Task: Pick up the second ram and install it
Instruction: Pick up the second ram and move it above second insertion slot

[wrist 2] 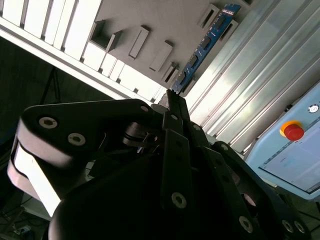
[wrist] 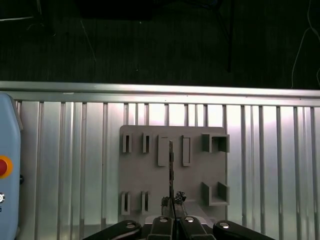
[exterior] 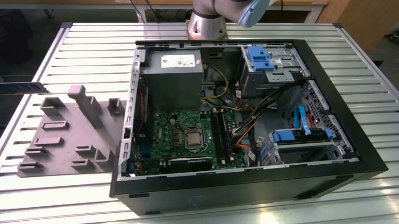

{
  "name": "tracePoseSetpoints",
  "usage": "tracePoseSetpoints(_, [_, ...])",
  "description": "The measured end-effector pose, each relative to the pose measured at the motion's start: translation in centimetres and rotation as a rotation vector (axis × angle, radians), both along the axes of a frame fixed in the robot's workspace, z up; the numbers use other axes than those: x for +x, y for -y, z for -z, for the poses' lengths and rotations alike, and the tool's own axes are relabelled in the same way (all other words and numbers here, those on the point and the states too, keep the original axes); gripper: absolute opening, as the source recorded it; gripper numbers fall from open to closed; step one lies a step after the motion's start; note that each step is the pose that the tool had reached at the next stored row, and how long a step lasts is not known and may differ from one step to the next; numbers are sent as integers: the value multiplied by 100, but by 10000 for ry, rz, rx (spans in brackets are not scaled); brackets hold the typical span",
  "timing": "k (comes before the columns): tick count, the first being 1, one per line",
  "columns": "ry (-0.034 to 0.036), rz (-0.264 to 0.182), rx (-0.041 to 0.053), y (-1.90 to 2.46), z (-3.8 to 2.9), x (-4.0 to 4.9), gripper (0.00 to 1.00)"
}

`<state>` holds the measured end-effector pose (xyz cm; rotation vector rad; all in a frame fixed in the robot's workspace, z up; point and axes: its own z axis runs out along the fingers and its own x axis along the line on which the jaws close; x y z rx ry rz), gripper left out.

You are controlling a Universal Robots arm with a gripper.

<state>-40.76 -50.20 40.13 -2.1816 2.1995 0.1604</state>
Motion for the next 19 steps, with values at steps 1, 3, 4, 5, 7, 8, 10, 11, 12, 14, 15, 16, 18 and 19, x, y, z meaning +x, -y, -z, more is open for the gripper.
tracePoseSetpoints(1, [-1, 0, -1, 0, -1, 1, 11])
tracePoseSetpoints(3, [-2, -1, -1, 0, -1, 8, 11])
tracePoseSetpoints(4, [-2, -1, -1, 0, -2, 13, 11])
tracePoseSetpoints(5, [0, -1, 0, 0, -1, 19, 11])
tracePoseSetpoints(7, [-1, -1, 0, 0, -1, 31, 11])
tracePoseSetpoints(8, [0, 0, 0, 0, 0, 36, 11])
tracePoseSetpoints(10, [0, 0, 0, 0, 0, 46, 11])
tracePoseSetpoints(11, [0, -1, 0, 0, 0, 51, 11])
tracePoseSetpoints(12, [0, 0, 0, 0, 0, 57, 11])
tracePoseSetpoints(14, [0, 0, 0, 0, 0, 69, 11])
tracePoseSetpoints(15, [0, 0, 0, 0, 0, 74, 11])
tracePoseSetpoints(16, [0, 0, 0, 0, 0, 80, 11])
tracePoseSetpoints(18, [0, 0, 0, 0, 0, 91, 11])
tracePoseSetpoints(19, [0, 0, 0, 0, 0, 96, 11])
